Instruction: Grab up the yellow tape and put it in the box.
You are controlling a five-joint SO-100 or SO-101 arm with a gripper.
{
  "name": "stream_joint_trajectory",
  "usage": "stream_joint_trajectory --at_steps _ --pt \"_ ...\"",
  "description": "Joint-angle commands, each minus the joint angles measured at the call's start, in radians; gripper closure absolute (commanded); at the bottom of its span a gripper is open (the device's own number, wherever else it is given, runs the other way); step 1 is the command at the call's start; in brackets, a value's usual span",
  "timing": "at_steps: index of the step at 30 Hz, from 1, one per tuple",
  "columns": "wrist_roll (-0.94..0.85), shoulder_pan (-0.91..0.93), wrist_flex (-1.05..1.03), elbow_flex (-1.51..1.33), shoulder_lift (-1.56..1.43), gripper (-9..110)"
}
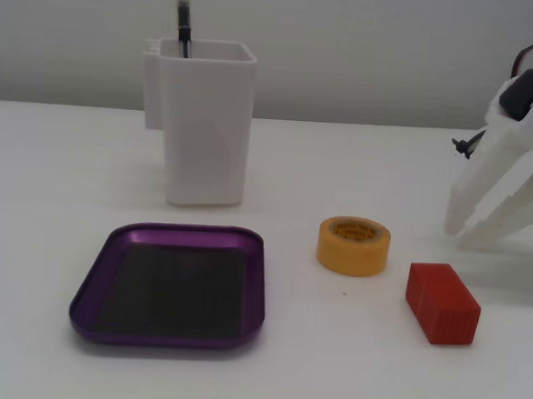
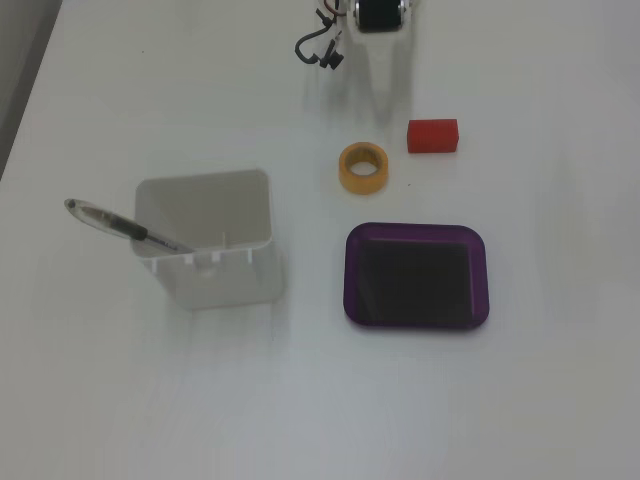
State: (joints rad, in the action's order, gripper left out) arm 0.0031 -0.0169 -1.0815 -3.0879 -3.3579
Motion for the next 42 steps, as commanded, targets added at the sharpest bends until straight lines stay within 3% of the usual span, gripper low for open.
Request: stream_joint_trajectory --at_steps 1,16,26,30,34,42 --pt "0.003 -0.006 0.008 -0.006 -0.106 102" --pt "-0.008 0.002 0.008 0.005 -0.106 102" --pt "-0.011 0.009 0.028 0.253 -0.103 101" --pt "-0.15 0.011 0.018 0.287 -0.084 101" --pt "-0.305 0.094 0.031 0.318 0.066 101" --pt "-0.318 0.195 0.032 0.634 0.687 90"
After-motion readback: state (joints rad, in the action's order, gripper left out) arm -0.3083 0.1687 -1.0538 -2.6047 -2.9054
